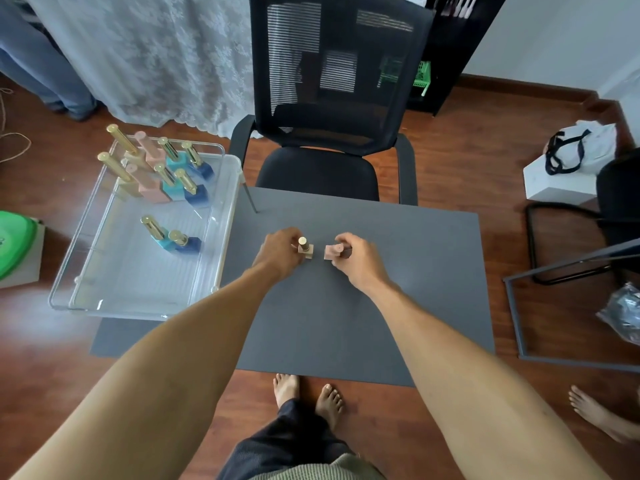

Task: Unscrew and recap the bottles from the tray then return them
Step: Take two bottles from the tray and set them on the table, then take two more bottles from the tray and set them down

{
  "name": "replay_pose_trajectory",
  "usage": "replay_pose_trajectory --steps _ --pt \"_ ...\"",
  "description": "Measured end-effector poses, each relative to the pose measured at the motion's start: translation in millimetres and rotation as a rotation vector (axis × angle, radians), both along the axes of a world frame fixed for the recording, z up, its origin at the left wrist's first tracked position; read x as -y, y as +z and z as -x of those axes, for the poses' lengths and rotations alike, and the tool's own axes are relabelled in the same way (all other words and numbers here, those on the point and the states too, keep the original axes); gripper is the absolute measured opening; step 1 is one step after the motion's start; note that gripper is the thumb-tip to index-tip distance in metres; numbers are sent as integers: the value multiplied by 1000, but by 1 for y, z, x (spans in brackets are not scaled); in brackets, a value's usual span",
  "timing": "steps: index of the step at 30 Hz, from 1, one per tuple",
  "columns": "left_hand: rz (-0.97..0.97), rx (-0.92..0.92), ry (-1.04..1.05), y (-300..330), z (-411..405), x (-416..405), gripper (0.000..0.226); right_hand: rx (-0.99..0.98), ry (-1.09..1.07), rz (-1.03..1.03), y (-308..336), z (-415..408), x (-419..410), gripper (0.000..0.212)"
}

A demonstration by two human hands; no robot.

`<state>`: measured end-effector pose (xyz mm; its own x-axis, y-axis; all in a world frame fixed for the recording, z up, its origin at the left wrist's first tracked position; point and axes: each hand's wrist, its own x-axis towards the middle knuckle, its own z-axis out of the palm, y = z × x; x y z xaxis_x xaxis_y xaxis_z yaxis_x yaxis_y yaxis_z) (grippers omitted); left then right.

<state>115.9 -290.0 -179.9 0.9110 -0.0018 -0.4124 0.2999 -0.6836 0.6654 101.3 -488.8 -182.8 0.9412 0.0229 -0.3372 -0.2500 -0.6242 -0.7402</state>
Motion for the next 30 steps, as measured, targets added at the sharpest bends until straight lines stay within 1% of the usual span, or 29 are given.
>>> replay_pose_trajectory --steps 2,3,5,9,13,15,18,23,27,30 --pt "-3 -18 -9 0 1 -2 26 -14 13 39 -2 0 2 40" --pt "-15 -29 -16 0 1 -3 30 -23 24 64 -2 0 3 44" --pt "-80 -57 -44 3 1 -7 36 -54 42 88 -2 1 7 48" --pt "-285 -88 -118 15 1 -15 56 -84 52 149 9 7 20 48" --pt "-367 -31 -136 45 2 -14 52 -22 11 221 31 9 32 41" --pt "-429 30 -139 64 4 -12 43 24 -13 265 45 9 33 39" --pt "-503 144 -171 94 11 -8 32 128 -6 310 70 11 35 43" --pt "-518 346 -212 139 23 -5 37 339 32 407 110 16 31 44" --pt "-539 413 -246 164 38 -10 45 428 71 445 134 23 24 45" --pt "-536 443 -208 178 53 -18 44 461 94 455 146 30 14 45"
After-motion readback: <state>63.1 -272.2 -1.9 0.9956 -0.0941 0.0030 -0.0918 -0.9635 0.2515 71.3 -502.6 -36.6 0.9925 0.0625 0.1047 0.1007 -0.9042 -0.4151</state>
